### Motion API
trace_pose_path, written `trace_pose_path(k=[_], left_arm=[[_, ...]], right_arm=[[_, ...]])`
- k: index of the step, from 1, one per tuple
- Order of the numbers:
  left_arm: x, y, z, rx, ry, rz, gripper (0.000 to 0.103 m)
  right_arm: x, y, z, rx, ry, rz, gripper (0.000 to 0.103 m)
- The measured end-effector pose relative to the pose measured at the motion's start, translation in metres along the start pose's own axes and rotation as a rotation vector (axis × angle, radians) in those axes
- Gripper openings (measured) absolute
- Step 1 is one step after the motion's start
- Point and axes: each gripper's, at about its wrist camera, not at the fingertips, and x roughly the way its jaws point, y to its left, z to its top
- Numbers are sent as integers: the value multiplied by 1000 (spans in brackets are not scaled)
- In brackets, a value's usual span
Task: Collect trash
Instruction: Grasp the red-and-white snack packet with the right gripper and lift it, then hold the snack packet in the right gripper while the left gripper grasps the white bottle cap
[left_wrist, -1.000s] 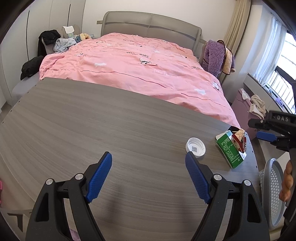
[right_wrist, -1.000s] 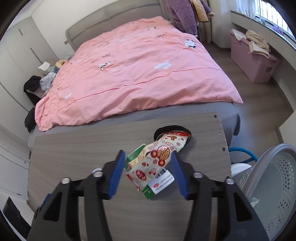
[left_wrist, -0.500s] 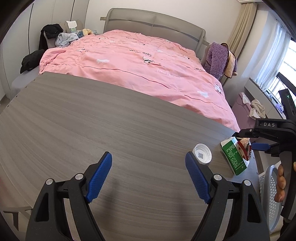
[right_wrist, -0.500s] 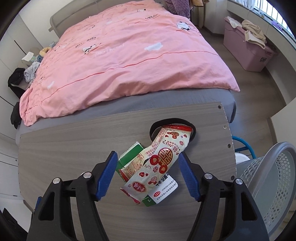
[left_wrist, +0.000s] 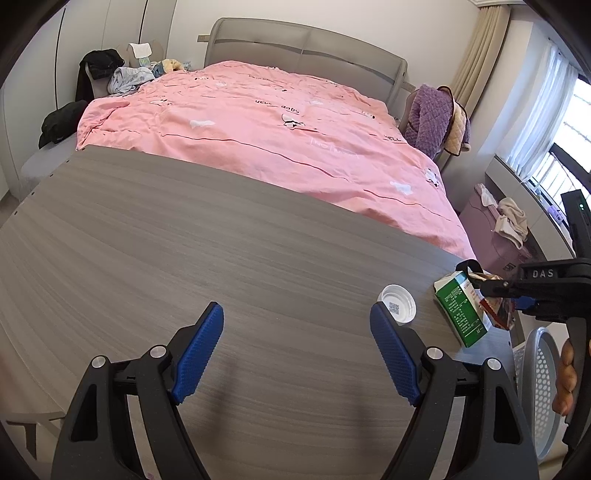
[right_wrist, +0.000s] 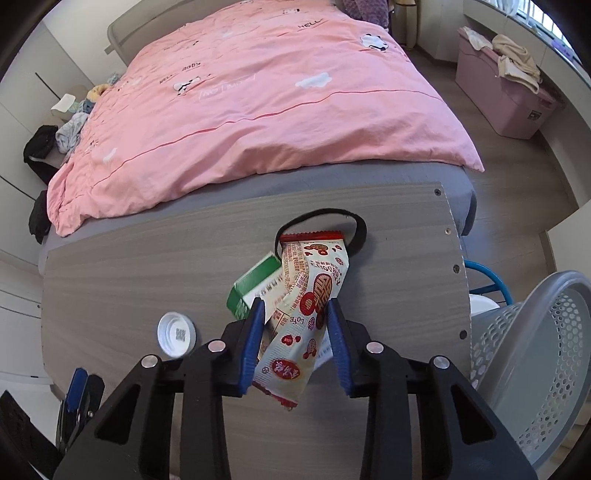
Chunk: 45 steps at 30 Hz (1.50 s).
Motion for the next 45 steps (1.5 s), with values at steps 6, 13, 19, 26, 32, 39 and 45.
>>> trace_pose_path(k=[6,13,19,26,32,39,45], left_arm=[[-7,-6,-1,14,-8,-3,78],[-13,-23,-5,53,-1,-24,78],[-10,-42,-12,99,34,-52,78],[-4,-67,-20,132,72,-82,78],[15,-84,-19,150,77,-51,78],[48,-97,-11,181,88,23,78],[68,-109,-6,217,92,64,75]], right_arm=[[-22,-8,-18,-23,4,34,30],[-42,-11,-45,-39,-28,93,30],[-57,-17,-68,-32,-79,154,29],[-72,-32,-86,-29,-157,160,29],[-90,-50,-99,-47,-237,137,29],[-106,-79,-113,-31,-295,139,29],[-111,-102,-123,7,-305,175,29]])
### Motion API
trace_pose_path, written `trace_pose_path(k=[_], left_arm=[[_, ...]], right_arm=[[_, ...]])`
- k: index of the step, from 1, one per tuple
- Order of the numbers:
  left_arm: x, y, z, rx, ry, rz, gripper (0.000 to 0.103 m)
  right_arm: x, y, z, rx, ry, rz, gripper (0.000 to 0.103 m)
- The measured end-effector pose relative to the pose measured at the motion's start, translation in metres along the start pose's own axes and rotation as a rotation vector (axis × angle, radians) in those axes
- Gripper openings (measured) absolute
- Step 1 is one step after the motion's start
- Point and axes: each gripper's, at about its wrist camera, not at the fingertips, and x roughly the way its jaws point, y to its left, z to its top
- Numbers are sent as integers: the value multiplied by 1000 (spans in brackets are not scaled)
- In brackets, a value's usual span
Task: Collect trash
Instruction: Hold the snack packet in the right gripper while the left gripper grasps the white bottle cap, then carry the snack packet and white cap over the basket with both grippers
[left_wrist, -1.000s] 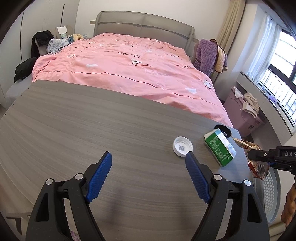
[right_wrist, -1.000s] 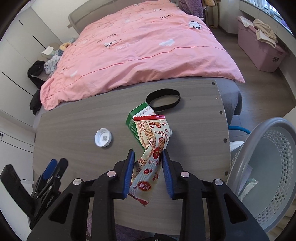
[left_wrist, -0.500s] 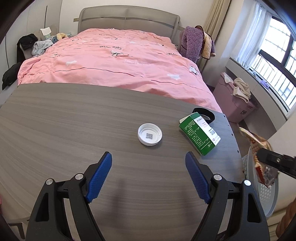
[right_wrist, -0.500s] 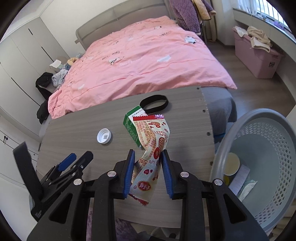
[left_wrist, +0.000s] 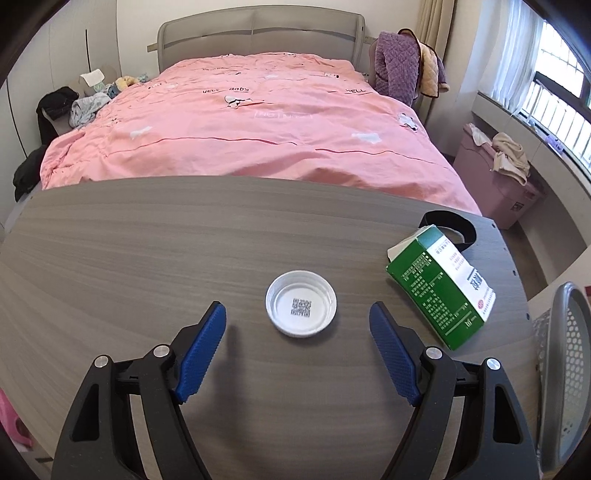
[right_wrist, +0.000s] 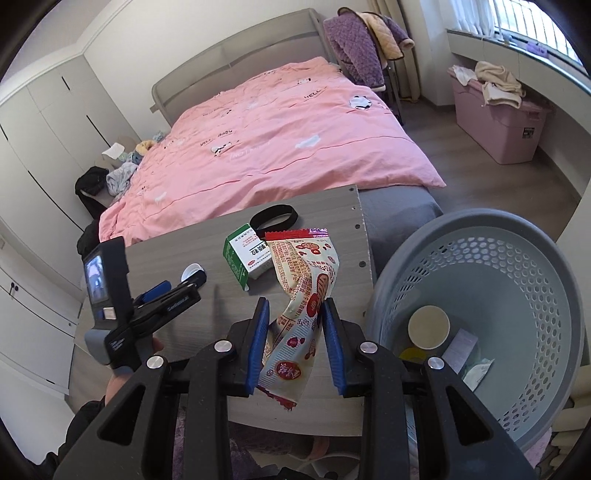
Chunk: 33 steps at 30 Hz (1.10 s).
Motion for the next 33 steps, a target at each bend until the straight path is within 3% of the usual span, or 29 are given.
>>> trace_pose_path(k=[6,8,14,21,33], left_arm=[[11,-7,3,22,18,20,52],[11,-9,3,27,14,21,39],[-4,-8,-3,20,8,-1,39],[-57,-36,-16,80,-53,-37,39],[-123,-159,-23,272,-140,-258,39]], right_arm=[[-9,-10,-2,18,-19,19,29],[-12,-14,-3,23,-24,23,29],[-14,-20,-9,41,-31,31,29],[-22,-41,-14,71,-51,24,29],[-60,-103,-30,111,-117,-59,29]])
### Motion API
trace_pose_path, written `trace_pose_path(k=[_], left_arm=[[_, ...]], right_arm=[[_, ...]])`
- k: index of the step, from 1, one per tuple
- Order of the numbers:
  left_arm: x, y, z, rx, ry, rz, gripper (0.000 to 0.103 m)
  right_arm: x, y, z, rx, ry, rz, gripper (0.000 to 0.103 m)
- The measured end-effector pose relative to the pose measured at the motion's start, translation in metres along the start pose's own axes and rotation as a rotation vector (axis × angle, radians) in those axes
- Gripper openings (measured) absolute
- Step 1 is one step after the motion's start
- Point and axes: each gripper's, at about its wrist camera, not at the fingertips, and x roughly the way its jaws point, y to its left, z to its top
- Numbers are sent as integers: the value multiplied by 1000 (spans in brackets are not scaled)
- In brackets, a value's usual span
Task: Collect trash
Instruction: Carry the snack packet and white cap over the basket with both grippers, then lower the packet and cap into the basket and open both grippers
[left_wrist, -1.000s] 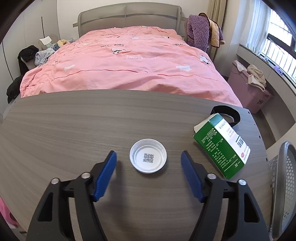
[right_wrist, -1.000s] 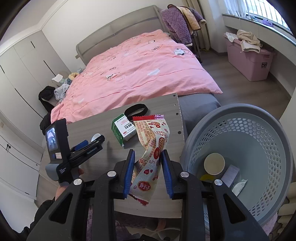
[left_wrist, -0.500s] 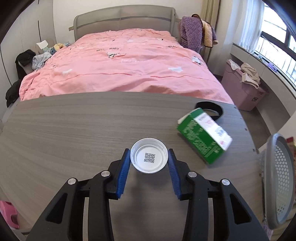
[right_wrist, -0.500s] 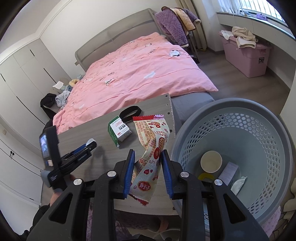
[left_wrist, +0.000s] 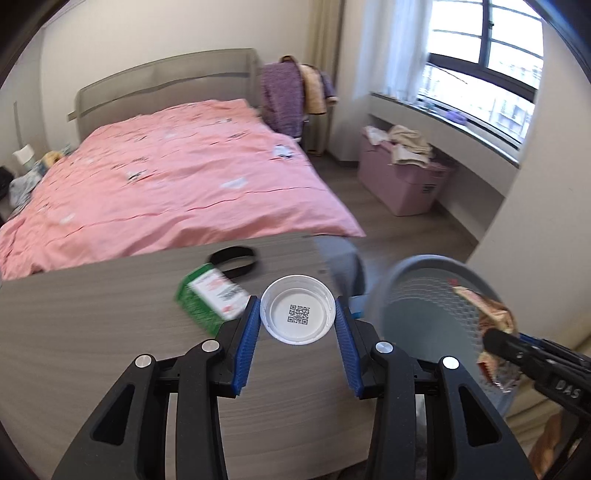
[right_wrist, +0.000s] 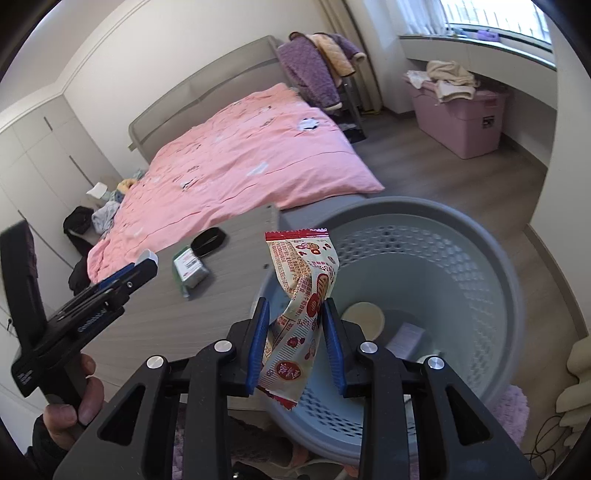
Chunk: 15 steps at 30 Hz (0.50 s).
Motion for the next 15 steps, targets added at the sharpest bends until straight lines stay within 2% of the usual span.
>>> trace_pose_path(k=[8,15], left_arm=[[22,-75,-2,126,36,-132,39],[44,-113,-13,176,105,-171,39]], right_arm=[[-18,-56,-3,52,-35,-77,29],[-17,-80,-10,75,-25,-91,29]])
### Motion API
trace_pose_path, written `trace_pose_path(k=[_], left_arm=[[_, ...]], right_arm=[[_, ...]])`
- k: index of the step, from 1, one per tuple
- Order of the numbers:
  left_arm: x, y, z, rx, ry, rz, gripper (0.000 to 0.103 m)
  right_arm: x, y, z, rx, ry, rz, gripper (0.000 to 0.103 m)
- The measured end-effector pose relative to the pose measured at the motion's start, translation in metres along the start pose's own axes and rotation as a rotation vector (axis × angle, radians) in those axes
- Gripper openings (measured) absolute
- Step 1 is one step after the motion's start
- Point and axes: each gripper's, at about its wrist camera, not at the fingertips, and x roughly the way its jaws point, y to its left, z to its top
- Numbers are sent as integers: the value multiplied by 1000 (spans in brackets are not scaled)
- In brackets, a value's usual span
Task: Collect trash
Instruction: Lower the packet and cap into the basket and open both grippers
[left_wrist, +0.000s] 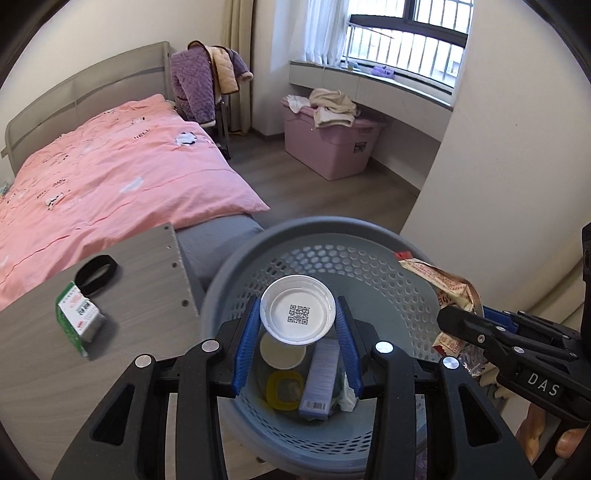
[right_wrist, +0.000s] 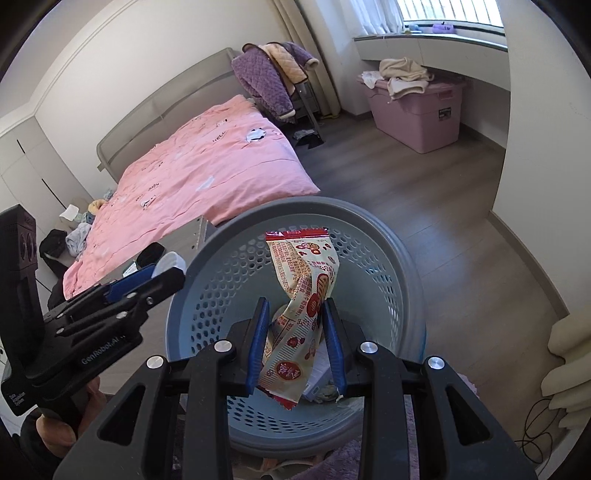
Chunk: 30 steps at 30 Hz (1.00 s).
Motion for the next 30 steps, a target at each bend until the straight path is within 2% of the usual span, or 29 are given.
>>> trace_pose_path(k=[4,12,13,14,16,18,30], left_arm=[[12,-7,-3,12,34,-3,39],[17,-11,-5,3,45,1,40],[16,-11,-5,0,45,-3,41],[16,-11,-5,-3,43,-5,47],[15,-8,-5,-16,38,1,60],[13,-7,-6,-23,33,7,62],[11,1,-10,-49,39,51,64]], right_arm=[[7,-5,-1,0,14,5,29],[13,-10,-1,2,21,8,36],[12,-11,-1,1,18,8,38],[11,-13,-1,0,13,9,41],[7,-14,0,0,-2,18,53],[5,-14,0,-1,-16,19,57],[12,-12,-2,-4,-3,12,57]])
